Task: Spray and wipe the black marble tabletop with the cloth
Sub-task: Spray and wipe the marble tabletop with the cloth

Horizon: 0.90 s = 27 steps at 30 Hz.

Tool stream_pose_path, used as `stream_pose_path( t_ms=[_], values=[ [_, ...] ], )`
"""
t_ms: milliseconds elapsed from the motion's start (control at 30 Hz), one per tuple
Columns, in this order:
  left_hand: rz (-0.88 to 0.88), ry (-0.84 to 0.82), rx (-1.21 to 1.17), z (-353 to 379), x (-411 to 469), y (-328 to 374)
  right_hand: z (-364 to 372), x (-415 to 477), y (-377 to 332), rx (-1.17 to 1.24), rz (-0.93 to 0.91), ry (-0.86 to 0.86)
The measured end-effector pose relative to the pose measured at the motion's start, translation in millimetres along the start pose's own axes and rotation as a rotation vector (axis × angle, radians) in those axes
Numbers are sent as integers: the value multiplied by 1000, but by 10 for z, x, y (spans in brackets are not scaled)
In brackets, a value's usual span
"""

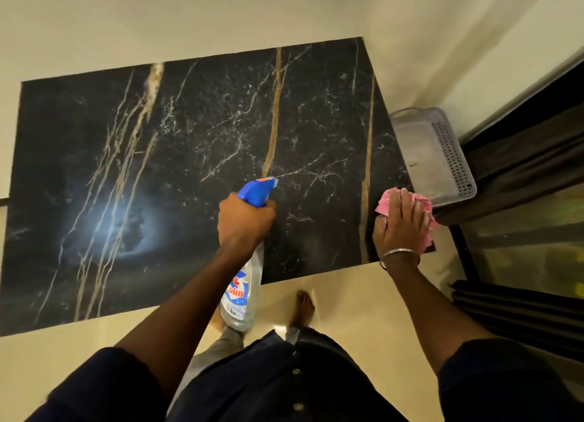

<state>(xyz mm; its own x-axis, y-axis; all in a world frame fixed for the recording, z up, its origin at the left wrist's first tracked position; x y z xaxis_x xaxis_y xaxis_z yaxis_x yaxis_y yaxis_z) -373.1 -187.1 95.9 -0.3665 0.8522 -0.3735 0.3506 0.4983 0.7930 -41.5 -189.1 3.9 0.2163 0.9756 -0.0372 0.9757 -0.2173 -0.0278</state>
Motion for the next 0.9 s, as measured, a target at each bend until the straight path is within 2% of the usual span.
stream_pose_path(
  t_ms=[133, 300, 600, 767, 900],
  values=[
    [-12, 22, 15, -368, 196, -133, 41, -46, -675, 31, -42, -7],
    [-74, 71, 3, -1001, 463, -335, 95, -238, -1935, 65, -176, -73],
    [-94, 230, 27, -2651, 1095, -822, 198, -948, -4631, 29, -589, -214],
    [-72, 316, 67, -3362, 1337, -1043, 233, -1469, -5806, 26, -826, -324],
    [-46, 347, 72, -3643, 1514, -1178, 169, -1706, -6356, 35, -1038, -325]
  ],
)
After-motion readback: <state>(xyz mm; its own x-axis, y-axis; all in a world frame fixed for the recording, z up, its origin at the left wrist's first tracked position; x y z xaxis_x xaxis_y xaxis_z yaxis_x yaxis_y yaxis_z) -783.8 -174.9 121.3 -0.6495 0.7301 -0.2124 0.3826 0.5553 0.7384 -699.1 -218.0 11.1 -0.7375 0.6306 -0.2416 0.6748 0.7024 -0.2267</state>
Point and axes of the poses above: each hand's wrist, its own x-axis towards the middle knuckle, its own z-axis out of the palm, y = z × x, the point moved 6 cm from there along x, towards the middle knuckle, and after that the axes turned 5 degrees about -x, right-handed, at the moved point
